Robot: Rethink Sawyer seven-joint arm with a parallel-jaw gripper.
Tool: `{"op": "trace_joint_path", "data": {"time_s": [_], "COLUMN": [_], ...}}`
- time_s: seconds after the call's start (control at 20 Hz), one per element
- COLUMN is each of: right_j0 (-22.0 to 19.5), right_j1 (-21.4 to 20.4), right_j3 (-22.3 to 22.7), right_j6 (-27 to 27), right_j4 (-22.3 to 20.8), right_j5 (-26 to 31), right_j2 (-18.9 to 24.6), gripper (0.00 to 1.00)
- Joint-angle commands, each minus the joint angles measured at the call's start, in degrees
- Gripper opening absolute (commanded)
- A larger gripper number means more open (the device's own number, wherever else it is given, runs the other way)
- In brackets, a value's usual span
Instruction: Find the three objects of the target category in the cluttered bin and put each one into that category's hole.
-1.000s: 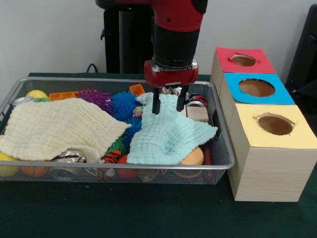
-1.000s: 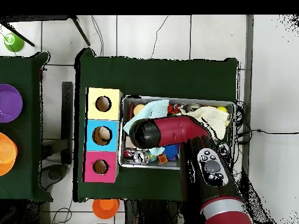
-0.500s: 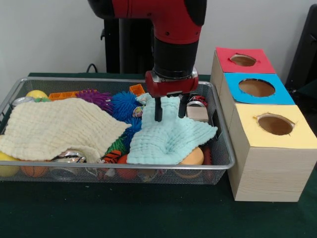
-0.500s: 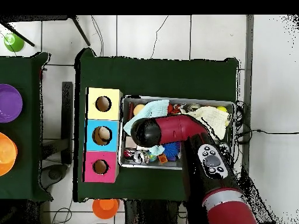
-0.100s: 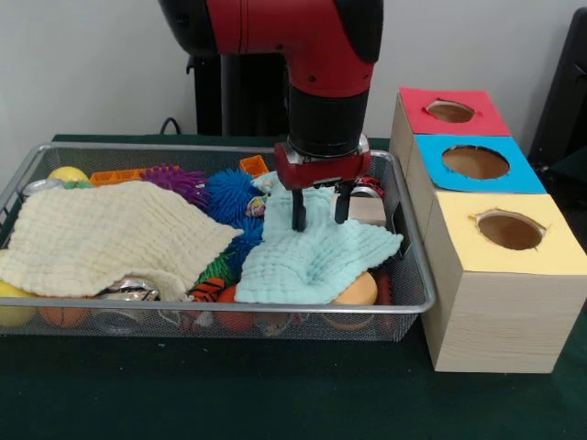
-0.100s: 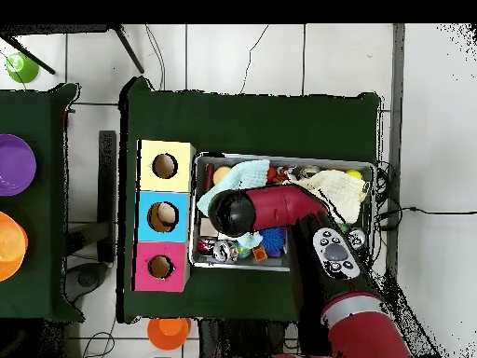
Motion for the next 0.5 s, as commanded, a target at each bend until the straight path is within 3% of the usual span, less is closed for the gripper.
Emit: {"op": "trace_joint_path", "data": {"time_s": [0.05, 0.5], "right_j0": [0.2, 1.4], "right_j1": [3.0, 3.1], "right_j3": [-4.6, -5.3], "right_j6": [-6.7, -7.5], "right_j4": [-4.2, -5.0], "right_j5": [4.7, 7.1], "right_j2": [3.0, 2.0], "gripper": [1.00, 1.00]}}
